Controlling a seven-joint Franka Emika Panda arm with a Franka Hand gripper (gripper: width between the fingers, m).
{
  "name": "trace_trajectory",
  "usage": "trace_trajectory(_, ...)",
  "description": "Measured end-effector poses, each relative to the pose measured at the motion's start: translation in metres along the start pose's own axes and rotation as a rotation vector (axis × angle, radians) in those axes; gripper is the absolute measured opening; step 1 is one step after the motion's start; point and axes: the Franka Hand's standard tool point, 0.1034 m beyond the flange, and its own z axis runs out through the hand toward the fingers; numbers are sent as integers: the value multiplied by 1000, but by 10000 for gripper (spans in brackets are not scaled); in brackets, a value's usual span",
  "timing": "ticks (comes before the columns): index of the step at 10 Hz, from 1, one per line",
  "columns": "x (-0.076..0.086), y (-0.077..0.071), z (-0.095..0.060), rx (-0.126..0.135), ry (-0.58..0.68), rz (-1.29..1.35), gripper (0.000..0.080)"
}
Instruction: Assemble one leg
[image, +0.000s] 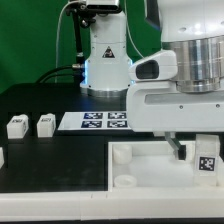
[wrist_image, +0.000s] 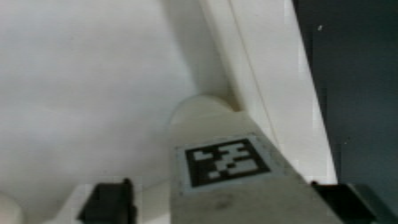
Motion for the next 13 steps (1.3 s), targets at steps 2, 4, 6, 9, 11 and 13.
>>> trace_trajectory(2,0,0,0,2,-1,150,287)
trace_trajectory(4,-1,-2,1,5,-4,408,287)
trace_trajectory(6,-3,-6,1,1,-8,721,287)
trace_trajectory(9,1,-6,3,44,-51,1203,287)
trace_trajectory(11,2,-7,3,65,-81,1451,287)
trace_trajectory(13,2,-7,3,60,-80,1593,288)
